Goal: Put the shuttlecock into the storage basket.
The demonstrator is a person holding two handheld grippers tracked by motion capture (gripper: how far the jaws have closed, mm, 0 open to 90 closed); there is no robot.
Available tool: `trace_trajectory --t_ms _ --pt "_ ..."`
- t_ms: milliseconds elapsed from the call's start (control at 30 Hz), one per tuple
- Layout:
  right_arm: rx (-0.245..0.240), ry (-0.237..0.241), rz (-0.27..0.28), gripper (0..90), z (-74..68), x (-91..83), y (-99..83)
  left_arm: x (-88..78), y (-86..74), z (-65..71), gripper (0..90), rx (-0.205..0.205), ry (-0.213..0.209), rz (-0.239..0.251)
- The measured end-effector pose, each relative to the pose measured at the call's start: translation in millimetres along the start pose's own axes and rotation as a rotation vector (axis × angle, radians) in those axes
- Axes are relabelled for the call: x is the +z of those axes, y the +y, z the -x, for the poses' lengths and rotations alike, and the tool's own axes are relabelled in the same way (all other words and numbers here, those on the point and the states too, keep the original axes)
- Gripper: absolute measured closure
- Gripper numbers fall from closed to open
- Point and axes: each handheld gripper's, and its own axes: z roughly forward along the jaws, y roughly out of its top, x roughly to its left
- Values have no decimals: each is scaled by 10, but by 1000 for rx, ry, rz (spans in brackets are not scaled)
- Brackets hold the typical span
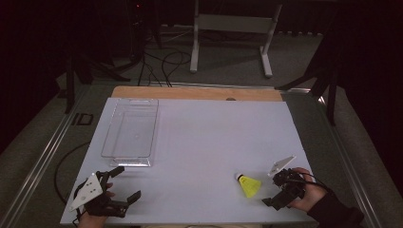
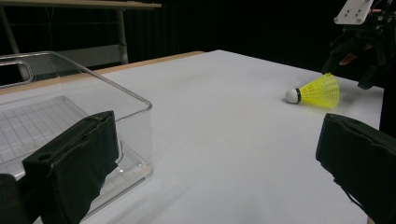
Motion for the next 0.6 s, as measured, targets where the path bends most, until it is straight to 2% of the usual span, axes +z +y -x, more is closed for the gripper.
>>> trace_trajectory --t_ms 100,133,167,233,333,367,533,567,600 --pt "0 16 -12 92 -3 -2 21 2 -1 -1 0 3 0 -4" --pt "3 4 -30 92 2 1 46 2 0 1 0 3 -2 -3" --pt "3 18 -52 92 13 10 55 2 0 1 0 3 -2 -3" --pt "11 -3 -73 92 26 21 80 2 0 2 0 3 -1 -4" --pt "5 7 -83 92 36 26 104 2 0 4 0 3 -1 -3" --pt "5 18 -103 92 39 31 127 2 1 5 0 3 -1 -3" --pt "-5 10 -114 93 65 32 173 5 0 5 0 4 -2 -5" --pt "-5 8 -114 129 74 28 196 5 0 5 0 3 -4 -5" --pt "-5 8 -114 129 74 28 196 5 0 5 0 3 -4 -5"
